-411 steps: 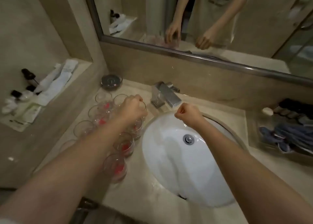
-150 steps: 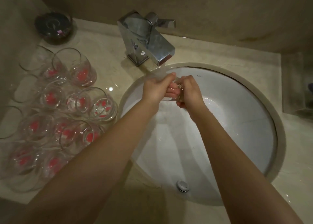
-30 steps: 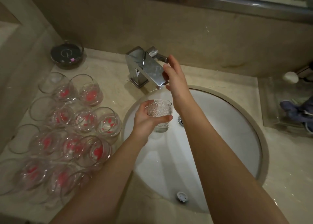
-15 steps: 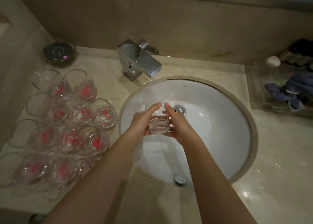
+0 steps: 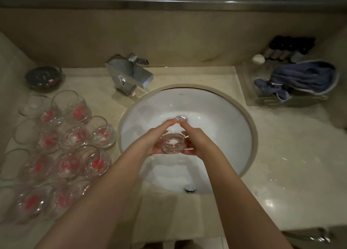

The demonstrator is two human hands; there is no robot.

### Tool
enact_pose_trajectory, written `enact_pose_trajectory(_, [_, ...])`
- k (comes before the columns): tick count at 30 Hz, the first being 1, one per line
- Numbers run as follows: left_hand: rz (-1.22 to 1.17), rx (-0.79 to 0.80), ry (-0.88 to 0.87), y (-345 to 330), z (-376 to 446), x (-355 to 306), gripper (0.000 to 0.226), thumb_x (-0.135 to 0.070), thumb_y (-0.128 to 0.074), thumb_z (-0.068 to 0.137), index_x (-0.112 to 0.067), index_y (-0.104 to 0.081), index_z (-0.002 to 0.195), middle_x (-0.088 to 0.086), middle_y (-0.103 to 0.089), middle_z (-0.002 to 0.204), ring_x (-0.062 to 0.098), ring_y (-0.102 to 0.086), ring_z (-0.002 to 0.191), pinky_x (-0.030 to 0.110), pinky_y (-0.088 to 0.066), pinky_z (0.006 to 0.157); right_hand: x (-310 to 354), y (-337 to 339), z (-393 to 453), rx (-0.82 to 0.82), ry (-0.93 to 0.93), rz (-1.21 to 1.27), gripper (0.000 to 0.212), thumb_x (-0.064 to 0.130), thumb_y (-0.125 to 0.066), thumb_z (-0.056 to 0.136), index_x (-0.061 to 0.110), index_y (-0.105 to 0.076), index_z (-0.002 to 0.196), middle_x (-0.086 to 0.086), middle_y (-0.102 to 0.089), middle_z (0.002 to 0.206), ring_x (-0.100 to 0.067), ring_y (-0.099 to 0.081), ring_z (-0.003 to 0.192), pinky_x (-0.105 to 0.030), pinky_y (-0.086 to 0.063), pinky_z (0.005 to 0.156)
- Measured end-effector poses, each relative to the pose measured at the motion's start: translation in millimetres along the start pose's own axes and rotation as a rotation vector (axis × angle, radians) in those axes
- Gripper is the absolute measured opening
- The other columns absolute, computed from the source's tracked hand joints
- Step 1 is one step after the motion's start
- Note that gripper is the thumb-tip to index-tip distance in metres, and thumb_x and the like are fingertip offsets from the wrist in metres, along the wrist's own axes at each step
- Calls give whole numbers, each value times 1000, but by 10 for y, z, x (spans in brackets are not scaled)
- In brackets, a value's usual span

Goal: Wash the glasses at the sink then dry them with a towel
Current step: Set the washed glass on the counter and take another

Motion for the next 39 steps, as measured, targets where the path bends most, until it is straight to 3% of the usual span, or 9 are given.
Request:
enact_pose_trajectory(4, [235,79,-145,-147,-120,-191,47,-58,-71,76,-27,-66,111,3,-72,105,13,-69,91,27,-52,73,-63,316,-218,60,212,90,45,45,-53,95,7,-57,119,-10,-64,112,-20,-69,78,-27,-58,67])
enact_pose_trajectory(8, [264,195,-334,-528,-265,-503,67,-36,-90,59,-20,-63,118,1,-65,93,9,-61,73,18,-50,64,-66,766,-472,10,396,233,22,25,-58,95,10,-60,111,-10,-64,106,-21,-68,87,-30,-58,73])
enact_pose_trajectory(12, [429,204,-476,-1088,-367,-765,69,-17,-90,65,-21,-60,126,4,-59,108,11,-62,86,8,-47,60,-49,1349,-685,-77,497,212,27,14,-64,90,17,-59,116,-7,-66,110,-15,-65,96,-32,-55,84])
enact_pose_trajectory(16, [491,213,-584,-1644,-249,-865,77,-25,-90,45,-35,-62,116,2,-61,114,13,-66,96,25,-52,88,-21,1929,-846,-183,577,96,46,0,-70,82,10,-56,124,-13,-63,115,-17,-63,97,-22,-55,79])
enact_pose_trajectory(18, [552,217,-647,-1939,-186,-900,76,-21,-94,47,-39,-60,113,-2,-63,112,10,-63,99,26,-51,89,-46,2242,-906,-214,591,51,48,-5,-72,79,10,-57,122,-12,-62,114,-17,-64,92,-21,-54,80])
enact_pose_trajectory(21, [714,222,-744,-2443,-75,-948,80,-21,-95,52,-33,-59,123,-9,-61,105,8,-56,95,20,-48,81,-96,2730,-964,-263,588,-47,47,-4,-77,73,20,-59,109,-2,-61,108,-16,-68,87,-22,-56,79])
enact_pose_trajectory(26, [876,185,-880,-3236,191,-1023,87,-18,-94,52,-19,-57,130,-1,-65,109,16,-62,96,34,-53,87,-111,3426,-947,-399,552,-308,70,1,-82,69,19,-54,131,-1,-59,109,-16,-60,94,-32,-53,89])
enact_pose_trajectory(30, [1014,172,-941,-3694,407,-1098,87,-22,-92,51,-15,-56,130,2,-68,113,18,-64,101,33,-53,87,-119,3811,-863,-449,543,-441,70,3,-81,72,16,-52,134,2,-57,106,-14,-57,91,-15,-47,79])
enact_pose_trajectory(39, [1246,138,-957,-4144,656,-1239,92,-28,-91,58,-13,-48,138,8,-64,121,25,-60,109,32,-48,87,-117,4160,-613,-528,491,-677,72,11,-82,73,11,-45,135,-15,-63,114,-33,-60,100,-42,-47,89])
Point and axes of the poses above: each hand's wrist, its own z-axis towards the middle knuckle, its own y-axis out of the back of the hand, x = y × z, the point moved 1 cm from there along z, towards the middle knuckle
